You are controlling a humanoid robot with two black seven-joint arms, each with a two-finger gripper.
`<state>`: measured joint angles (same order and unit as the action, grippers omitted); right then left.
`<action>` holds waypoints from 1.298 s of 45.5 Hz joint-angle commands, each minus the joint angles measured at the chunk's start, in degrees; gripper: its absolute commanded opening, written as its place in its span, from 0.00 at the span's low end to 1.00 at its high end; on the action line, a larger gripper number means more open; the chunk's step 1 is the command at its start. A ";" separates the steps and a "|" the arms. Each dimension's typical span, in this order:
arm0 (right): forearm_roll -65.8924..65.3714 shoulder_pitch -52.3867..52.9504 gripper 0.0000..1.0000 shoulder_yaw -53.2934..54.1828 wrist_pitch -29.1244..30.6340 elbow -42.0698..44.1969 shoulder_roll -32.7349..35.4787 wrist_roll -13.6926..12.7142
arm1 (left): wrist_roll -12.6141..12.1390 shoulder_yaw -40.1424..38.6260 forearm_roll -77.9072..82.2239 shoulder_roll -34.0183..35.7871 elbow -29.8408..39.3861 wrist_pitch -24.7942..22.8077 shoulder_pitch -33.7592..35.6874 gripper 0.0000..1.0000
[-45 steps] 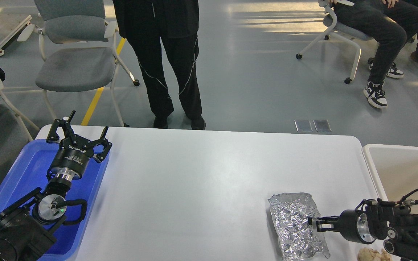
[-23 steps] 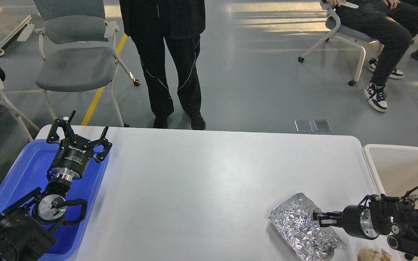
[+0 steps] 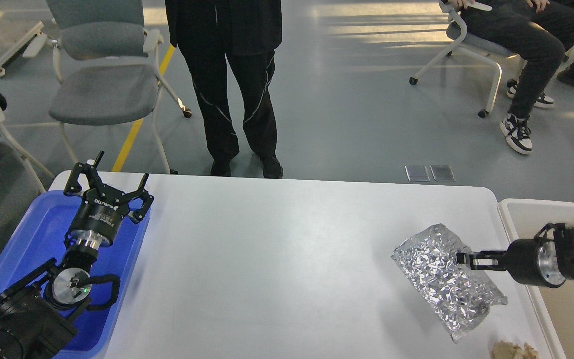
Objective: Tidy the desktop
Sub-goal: 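Lift the foil packet with the right gripper and carry it over the white bin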
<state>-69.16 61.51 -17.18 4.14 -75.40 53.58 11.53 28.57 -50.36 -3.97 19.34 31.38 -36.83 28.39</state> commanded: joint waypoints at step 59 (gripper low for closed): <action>6.75 27.34 0.00 0.74 18.01 -6.25 22.44 0.25 | 0.00 0.00 0.02 0.00 0.00 0.00 0.00 1.00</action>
<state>-66.13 89.19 -16.79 23.12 -82.72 72.39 11.50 28.56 -50.36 -3.96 19.34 31.38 -36.84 28.39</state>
